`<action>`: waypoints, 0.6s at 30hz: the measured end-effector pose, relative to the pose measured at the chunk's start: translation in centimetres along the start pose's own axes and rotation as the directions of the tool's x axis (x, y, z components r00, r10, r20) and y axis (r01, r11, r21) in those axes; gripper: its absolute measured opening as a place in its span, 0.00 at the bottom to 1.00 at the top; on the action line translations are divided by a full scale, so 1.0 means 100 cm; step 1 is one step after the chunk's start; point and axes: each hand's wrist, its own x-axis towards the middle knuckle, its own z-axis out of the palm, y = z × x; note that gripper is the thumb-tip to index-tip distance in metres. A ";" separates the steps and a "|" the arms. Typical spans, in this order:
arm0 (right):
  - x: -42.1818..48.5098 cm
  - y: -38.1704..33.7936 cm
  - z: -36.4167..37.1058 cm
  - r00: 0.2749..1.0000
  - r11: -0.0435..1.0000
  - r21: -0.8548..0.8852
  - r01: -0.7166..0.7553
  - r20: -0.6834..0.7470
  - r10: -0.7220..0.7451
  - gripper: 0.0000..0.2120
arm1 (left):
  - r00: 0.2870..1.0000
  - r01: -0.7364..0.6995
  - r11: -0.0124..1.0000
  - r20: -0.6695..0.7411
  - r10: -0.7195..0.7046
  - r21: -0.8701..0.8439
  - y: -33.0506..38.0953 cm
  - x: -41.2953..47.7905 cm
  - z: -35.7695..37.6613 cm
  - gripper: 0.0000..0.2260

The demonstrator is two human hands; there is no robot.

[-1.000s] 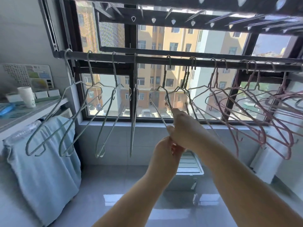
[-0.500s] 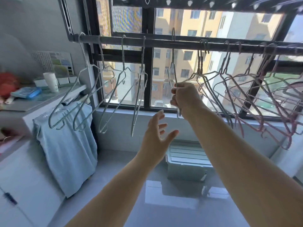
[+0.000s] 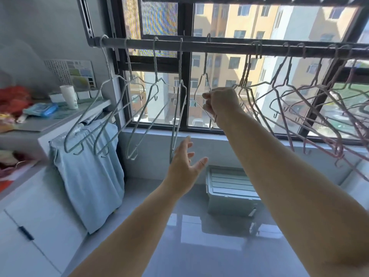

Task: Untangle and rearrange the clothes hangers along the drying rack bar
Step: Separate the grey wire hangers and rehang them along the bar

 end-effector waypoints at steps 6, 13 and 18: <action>-0.032 0.039 -0.014 0.994 0.977 -0.185 -0.109 -0.030 0.105 0.10 | 1.000 0.000 1.000 0.002 0.000 -0.022 -0.003 0.000 -0.002 0.28; -0.090 0.089 -0.083 0.995 0.934 -0.347 -0.086 0.019 0.099 0.09 | 0.999 -0.007 0.999 0.032 0.006 0.045 -0.020 0.001 -0.007 0.25; -0.109 0.097 -0.130 0.997 0.845 -0.535 0.003 0.063 0.036 0.09 | 0.989 0.072 0.991 0.118 -0.086 0.116 -0.037 0.008 -0.016 0.28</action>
